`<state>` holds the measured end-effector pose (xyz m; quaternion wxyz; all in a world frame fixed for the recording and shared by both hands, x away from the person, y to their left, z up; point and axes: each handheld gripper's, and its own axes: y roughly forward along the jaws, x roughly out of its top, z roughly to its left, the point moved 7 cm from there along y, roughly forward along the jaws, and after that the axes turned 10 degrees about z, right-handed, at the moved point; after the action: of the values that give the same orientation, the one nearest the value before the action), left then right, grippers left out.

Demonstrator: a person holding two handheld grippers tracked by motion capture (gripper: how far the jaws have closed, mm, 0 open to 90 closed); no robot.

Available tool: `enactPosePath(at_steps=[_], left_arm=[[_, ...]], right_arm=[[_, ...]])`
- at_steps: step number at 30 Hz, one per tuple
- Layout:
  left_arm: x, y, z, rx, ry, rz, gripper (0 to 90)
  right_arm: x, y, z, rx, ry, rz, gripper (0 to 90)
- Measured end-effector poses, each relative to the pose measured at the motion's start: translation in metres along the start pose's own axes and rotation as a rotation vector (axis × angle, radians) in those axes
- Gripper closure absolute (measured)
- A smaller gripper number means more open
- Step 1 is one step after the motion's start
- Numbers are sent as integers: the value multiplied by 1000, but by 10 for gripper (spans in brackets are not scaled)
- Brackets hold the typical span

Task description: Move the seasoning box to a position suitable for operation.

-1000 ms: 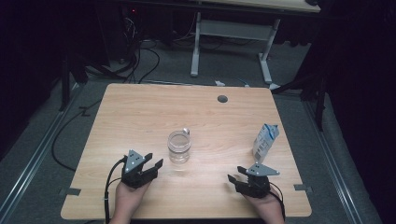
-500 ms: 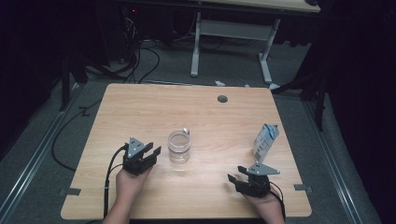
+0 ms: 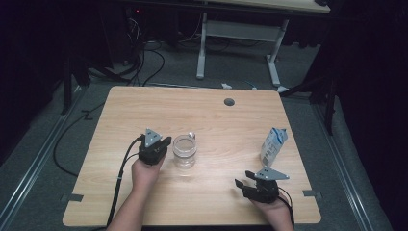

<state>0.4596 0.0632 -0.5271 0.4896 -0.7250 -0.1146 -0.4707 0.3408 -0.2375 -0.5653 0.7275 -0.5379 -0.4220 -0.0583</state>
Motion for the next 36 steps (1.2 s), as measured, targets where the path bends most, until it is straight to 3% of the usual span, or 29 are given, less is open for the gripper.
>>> enactPosePath(at_steps=[5,15,30,32,36], left_arm=[[-4,-2,-3,-26,-16,-13,900],[-10,-16,-10,-35,-10,-46,900],[-29,-37,-40,-62,12,-75,900],[-27,-39,-37,-23,21,-88,900],[-24,-32,-26,-13,-8,-76,900]], right_arm=[[1,-1,1,2,0,-4,424],[1,1,4,4,-15,4,438],[-1,1,5,13,-13,10,445],[-1,2,5,13,-11,11,445],[-1,3,6,13,-10,13,446]])
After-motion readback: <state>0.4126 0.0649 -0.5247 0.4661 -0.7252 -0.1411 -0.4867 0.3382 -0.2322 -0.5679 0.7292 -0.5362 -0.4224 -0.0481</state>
